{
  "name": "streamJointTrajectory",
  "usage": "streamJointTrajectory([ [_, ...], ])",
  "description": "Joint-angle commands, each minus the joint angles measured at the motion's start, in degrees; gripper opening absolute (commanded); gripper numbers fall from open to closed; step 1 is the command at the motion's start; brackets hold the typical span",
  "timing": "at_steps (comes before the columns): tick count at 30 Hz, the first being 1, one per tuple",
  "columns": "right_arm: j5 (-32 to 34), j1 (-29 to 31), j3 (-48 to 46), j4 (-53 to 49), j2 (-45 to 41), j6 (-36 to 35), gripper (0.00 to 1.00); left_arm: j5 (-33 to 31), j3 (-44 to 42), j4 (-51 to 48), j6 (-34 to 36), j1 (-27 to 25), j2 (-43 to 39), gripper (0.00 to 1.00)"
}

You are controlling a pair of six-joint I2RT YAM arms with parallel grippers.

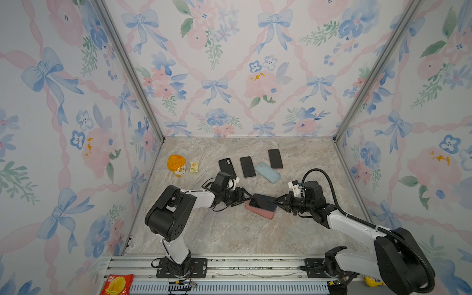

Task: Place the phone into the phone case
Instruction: 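Lower the phone edge into the pink case held by the left gripper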

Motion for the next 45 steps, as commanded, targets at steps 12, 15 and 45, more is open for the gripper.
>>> streamJointTrajectory([
  [12,-2.95,0.47,-3.28,5.92,3.69,0.38,0.0,0.94,-3.37,3.15,-1.76,-1.15,1.18,0.6],
  [15,-3.71,0.22,-3.28,6.33,5.36,-0.03,0.0,0.88,-3.54,3.15,-1.76,-1.15,1.14,0.6],
  [45,-4.64,0.09,-3.2,7.57,19.42,-4.12,0.0,0.79,-4.95,5.87,-4.28,-4.29,-1.25,0.59],
])
